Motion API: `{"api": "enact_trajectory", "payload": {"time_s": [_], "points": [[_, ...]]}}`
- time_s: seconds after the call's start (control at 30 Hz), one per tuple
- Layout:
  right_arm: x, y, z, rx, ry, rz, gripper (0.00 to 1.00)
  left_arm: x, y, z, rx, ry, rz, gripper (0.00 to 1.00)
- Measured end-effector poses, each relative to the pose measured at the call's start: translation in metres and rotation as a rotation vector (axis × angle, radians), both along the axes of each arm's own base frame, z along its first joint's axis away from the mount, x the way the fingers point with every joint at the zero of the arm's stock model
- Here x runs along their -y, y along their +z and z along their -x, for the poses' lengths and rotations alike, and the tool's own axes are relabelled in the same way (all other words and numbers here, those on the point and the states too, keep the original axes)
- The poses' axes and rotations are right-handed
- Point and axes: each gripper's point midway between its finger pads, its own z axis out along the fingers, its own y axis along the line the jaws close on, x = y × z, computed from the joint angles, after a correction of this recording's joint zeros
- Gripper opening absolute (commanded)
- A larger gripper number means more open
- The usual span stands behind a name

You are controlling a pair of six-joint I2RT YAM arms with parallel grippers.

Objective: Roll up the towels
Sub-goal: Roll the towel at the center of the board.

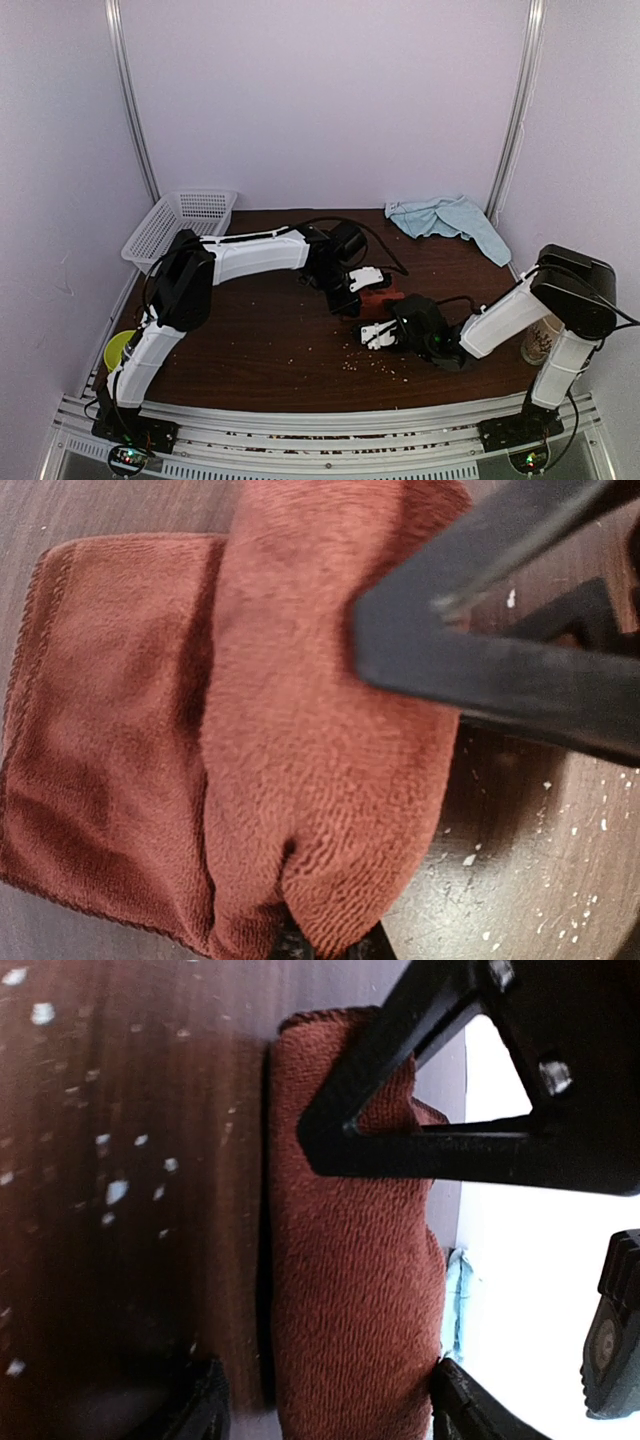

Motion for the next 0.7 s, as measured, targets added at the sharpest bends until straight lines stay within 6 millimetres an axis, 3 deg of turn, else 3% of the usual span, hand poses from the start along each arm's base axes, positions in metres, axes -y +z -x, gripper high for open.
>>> {"api": "enact_trajectory", "payload": {"time_s": [0.3, 0.47, 0.6, 0.7], "points": [[-0.001, -0.006, -0.016, 0.026, -0.080, 0.004, 0.46, 0.002, 0.001, 0.006, -0.030, -0.018, 0.018, 0.00], [-0.003, -0.008, -0.020, 0.026, -0.099, 0.010, 0.25, 0.002, 0.000, 0.008, -0.036, -0.033, 0.023, 0.00], [-0.003, -0.010, -0.023, 0.011, -0.110, 0.022, 0.10, 0.001, -0.002, 0.010, -0.045, -0.049, 0.028, 0.07], [-0.004, -0.011, -0.026, -0.010, -0.117, 0.024, 0.05, -0.001, -0.002, 0.010, -0.040, -0.062, 0.032, 0.18]]}}
